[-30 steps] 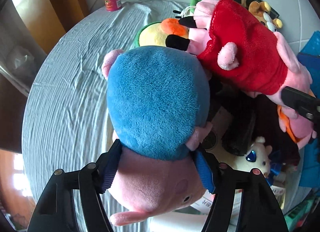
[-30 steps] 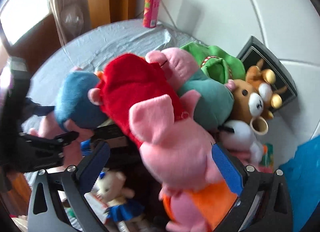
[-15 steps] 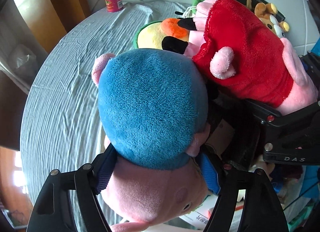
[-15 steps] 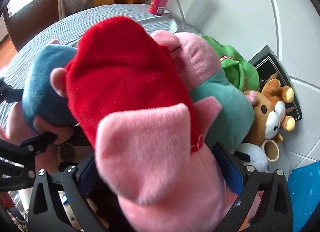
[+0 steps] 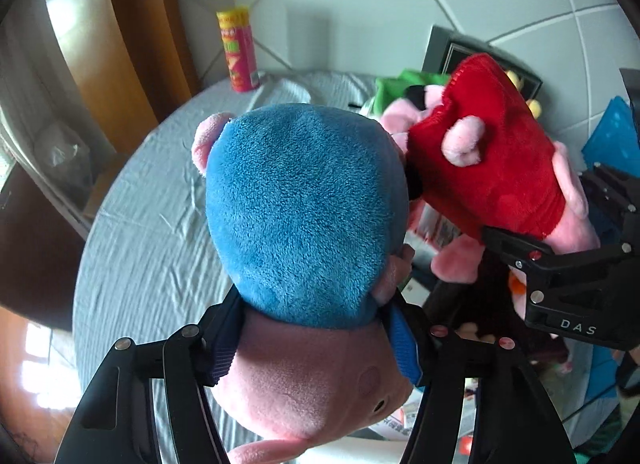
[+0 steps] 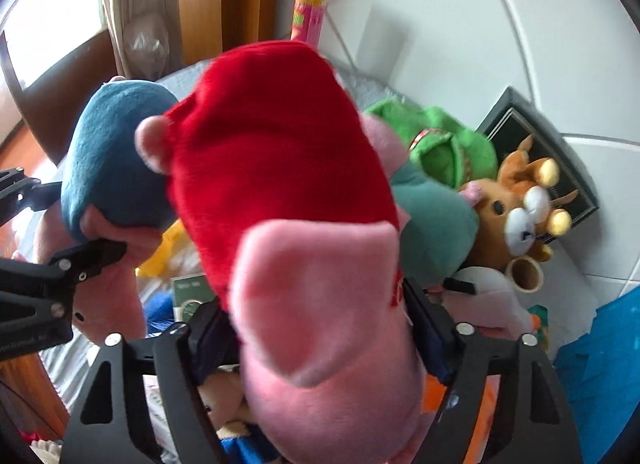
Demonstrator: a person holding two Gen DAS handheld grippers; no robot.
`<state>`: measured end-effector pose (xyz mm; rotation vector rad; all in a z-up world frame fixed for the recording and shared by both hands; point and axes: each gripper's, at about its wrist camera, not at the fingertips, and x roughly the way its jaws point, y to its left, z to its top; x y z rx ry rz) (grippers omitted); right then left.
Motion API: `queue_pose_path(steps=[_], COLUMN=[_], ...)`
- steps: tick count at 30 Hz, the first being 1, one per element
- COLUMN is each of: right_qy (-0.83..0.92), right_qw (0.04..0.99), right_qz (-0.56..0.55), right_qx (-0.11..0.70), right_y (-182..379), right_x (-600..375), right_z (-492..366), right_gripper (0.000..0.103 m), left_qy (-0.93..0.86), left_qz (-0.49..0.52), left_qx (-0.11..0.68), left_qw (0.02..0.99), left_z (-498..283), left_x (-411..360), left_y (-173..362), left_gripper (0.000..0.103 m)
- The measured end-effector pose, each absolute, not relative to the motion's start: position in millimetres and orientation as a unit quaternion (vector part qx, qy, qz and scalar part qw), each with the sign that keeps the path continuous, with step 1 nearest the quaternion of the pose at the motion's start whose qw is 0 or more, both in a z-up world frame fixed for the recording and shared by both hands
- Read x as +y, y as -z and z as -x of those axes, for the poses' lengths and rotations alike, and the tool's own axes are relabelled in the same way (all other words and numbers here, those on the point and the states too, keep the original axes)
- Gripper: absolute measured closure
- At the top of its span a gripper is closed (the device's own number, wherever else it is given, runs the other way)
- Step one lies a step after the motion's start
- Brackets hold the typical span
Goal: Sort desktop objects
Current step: 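Lift the blue plush pig with the left tool while the right tool carries the red pig to the crate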
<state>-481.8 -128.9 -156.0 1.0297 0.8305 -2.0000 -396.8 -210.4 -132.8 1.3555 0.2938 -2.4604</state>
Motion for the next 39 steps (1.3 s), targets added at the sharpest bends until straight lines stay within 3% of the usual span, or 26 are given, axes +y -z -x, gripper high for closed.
queue_pose_path(steps=[21, 39], right_qy=[0.845, 0.898], right_qw=[0.354, 0.282], right_qz=[-0.326, -0.284], right_qx=[0.233, 0.181], right_y=[31, -55], right_x=[-21, 53], right_z=[422, 317], right_gripper=[0.029, 0.029], left_qy=[0.898, 0.933], left_qz=[-0.38, -0.338], left_qx=[0.094, 0.052], left_qw=[0.199, 0.114], left_z=[329, 269], left_x=[-145, -104], left_y=[34, -9], left_gripper=[0.039, 0.039])
